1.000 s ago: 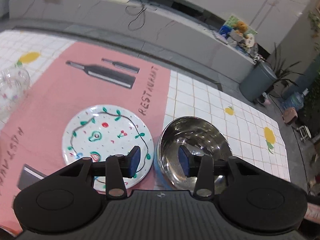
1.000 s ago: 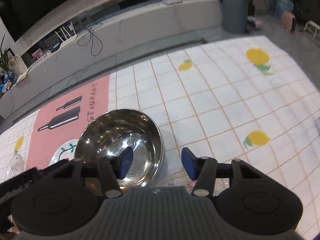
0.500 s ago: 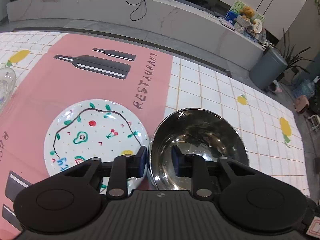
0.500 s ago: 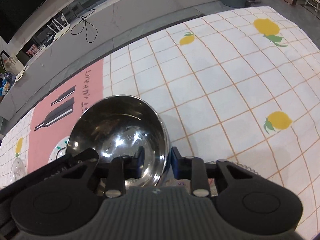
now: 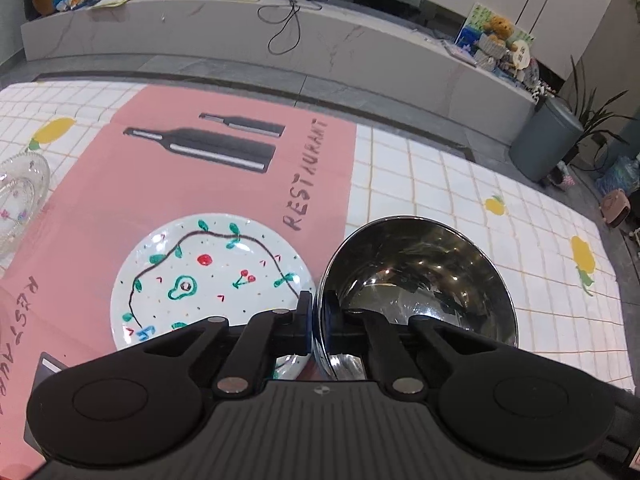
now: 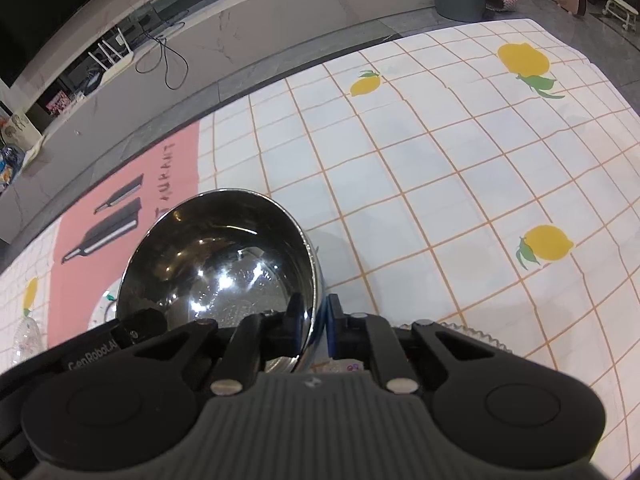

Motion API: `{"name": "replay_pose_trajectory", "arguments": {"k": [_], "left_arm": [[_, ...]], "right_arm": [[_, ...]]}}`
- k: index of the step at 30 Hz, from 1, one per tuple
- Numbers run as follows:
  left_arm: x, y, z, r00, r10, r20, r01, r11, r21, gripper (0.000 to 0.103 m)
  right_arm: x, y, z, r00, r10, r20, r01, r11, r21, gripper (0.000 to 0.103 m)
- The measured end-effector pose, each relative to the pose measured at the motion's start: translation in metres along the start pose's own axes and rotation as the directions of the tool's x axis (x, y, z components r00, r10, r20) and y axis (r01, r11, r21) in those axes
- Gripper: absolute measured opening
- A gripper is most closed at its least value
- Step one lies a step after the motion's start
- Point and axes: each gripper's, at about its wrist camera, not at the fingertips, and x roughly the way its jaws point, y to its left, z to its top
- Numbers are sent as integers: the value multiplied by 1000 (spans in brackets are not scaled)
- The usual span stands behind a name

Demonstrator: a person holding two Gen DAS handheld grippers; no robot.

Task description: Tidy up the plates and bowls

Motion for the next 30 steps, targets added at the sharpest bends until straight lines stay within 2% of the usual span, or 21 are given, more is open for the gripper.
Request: {"name": "replay_pose_trajectory", "arguments": {"k": [5, 9, 16, 25, 30], "left_arm": [[-22, 2, -4, 1000, -7, 28, 7, 1000, 9, 6], [-44, 10, -21, 998, -13, 60, 12, 1000, 16, 6], [-84, 36, -47, 996, -34, 79, 38, 998, -48, 7], [-136, 67, -76, 988, -71, 137, 80, 995, -55, 8], [-166, 79, -93, 985, -53, 167, 56, 998, -17, 8]], "right_arm": [[-19, 2, -4, 999, 20, 43, -20, 1000, -15, 8], [-37, 1, -20, 998, 48, 51, -47, 999, -19, 8], [-74, 8, -52, 994, 77, 81, -74, 997, -37, 8], [-118, 14, -118, 986, 110, 127, -108, 994, -16, 8], [-143, 23, -148, 982, 120, 146, -119, 993, -18, 8]]}}
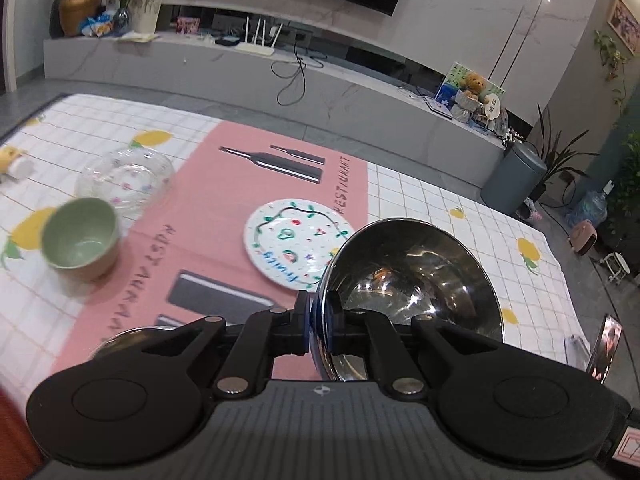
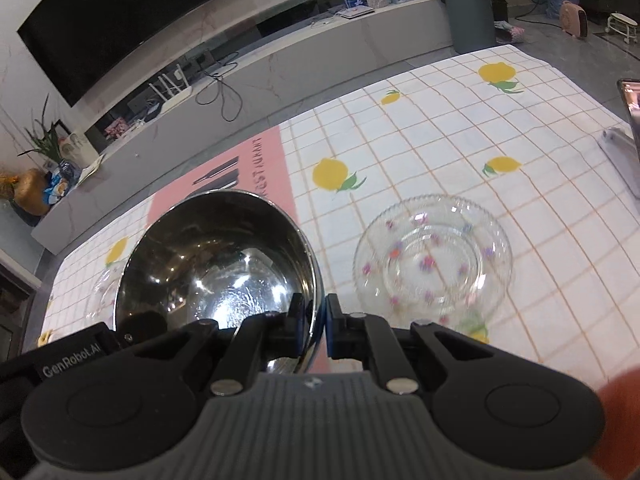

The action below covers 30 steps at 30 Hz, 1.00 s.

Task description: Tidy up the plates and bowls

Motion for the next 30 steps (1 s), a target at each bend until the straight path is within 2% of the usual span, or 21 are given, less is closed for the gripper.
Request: {"name": "replay_pose_trajectory", "arguments": {"k": [4, 14, 22, 30], "left_arm": [[-19, 23, -5, 1000, 7, -11, -8, 1000, -31, 8], [-59, 75, -14, 999, 41, -6, -41, 994, -100, 8], [-72, 110, -24, 998, 64, -25, -67, 984, -165, 8], [-64, 132, -28, 995, 75, -62, -87, 975, -205, 9]], "right_arm": [[-16, 18, -16, 1000, 11, -4, -11, 999, -38, 8], [-35, 62, -49, 996, 54, -73, -65, 985, -158, 9], [-36, 89, -67, 992, 65, -104, -87, 971, -224, 9], [-17, 101, -79, 985, 62, -161, -100, 965, -241, 9]]}}
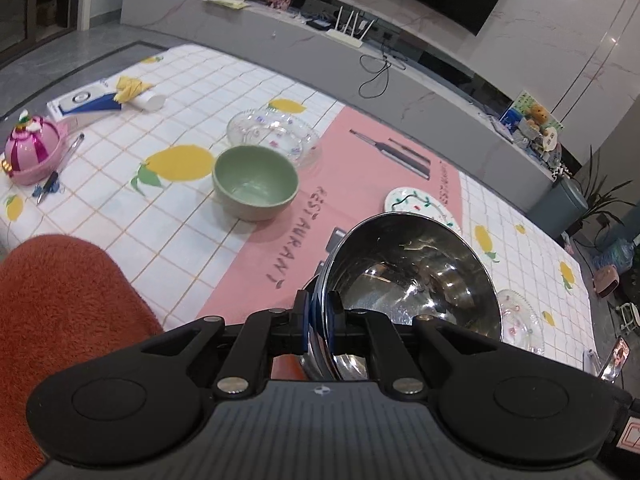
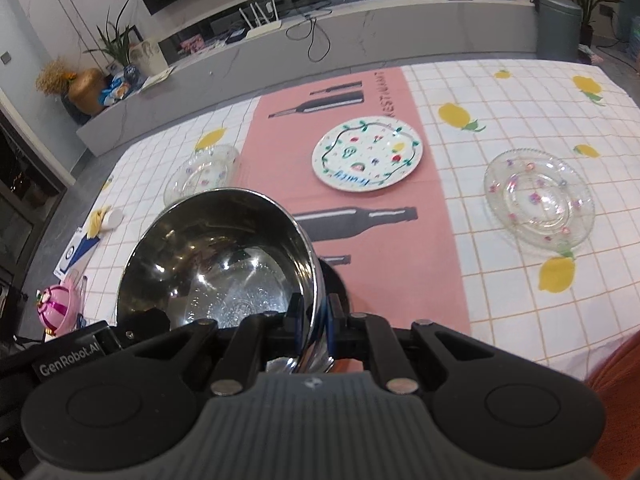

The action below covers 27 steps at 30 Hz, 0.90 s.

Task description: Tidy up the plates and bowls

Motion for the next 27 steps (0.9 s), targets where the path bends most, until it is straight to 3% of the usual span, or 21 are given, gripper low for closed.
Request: {"name": "replay_pose_trajectory", "arguments": {"k": [15, 23, 27], "left_arm": [[35, 4, -3, 997, -8, -72, 7, 1000, -18, 9], [43, 2, -5, 996, 5, -94, -5, 1000, 5, 9], [45, 3, -5, 994, 1, -109, -1, 1000, 4, 10]], "right_arm": [[32, -14, 6, 998, -28, -57, 29, 999, 29, 9], [36, -8, 9, 998, -48, -32, 47, 999, -14, 9], [37, -7, 7, 998, -50, -36, 49, 998, -29, 16]]}}
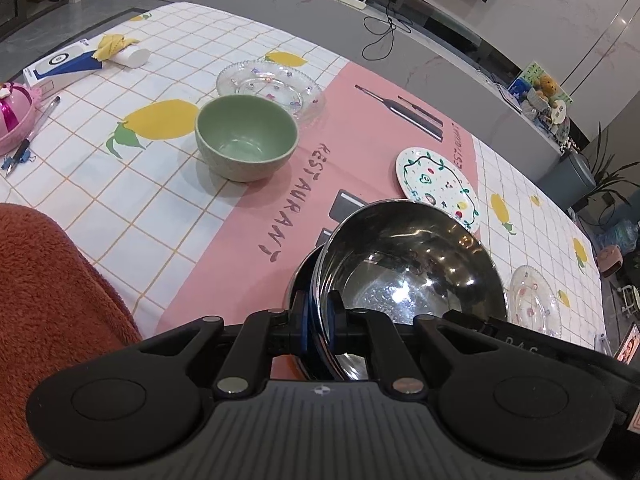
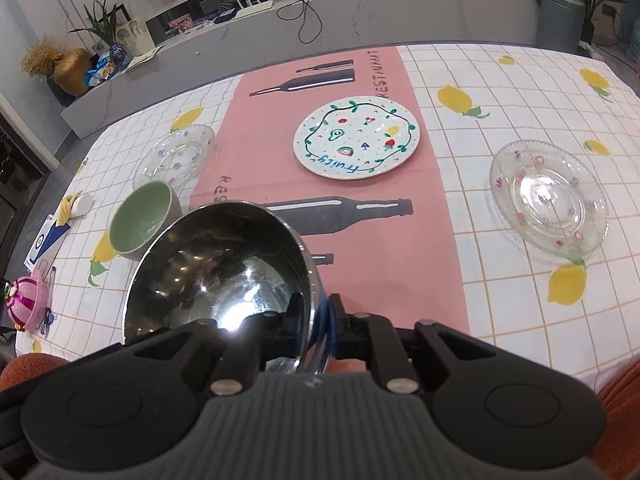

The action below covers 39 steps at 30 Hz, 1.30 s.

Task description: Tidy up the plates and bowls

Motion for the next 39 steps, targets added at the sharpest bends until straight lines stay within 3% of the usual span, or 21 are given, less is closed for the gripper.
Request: {"name": "replay_pose_trajectory", "arguments": {"k": [10, 18, 22, 24, 26, 32, 35, 39], "left_arm": [[-5, 7, 2, 1000, -21, 15, 22, 999, -31, 14], [-15, 8, 5, 997, -29, 66, 31, 999, -29, 19], [-19, 8, 5, 997, -33, 71, 35, 999, -18, 38], [-18, 8, 3, 997, -31, 69, 32, 999, -17, 40], [-16, 9, 2, 998, -28, 54, 29, 999, -16, 40], [-5, 18, -2, 997, -77, -9, 76, 993, -87, 40], [-4, 17, -3, 999, -52, -7, 51, 996, -66, 30], [-3, 16, -4, 999, -33, 5, 33, 998, -52, 26]], "right_arm": [[2, -2, -1, 1000, -8, 0, 8, 1000, 7, 19], [-4, -5, -1, 1000, -11, 13, 11, 1000, 24, 27], [-8, -9, -1, 1000, -2, 15, 1, 999, 45, 30], [-10, -11, -1, 1000, -1, 20, 0, 998, 55, 30], [-12, -16, -2, 1000, 11, 19, -13, 997, 82, 17], [-14, -20, -4, 998, 67, 17, -68, 992, 105, 4], [-11, -17, -6, 998, 65, 15, -67, 994, 91, 2], [-5, -18, -6, 997, 72, -1, -71, 993, 90, 3]]}}
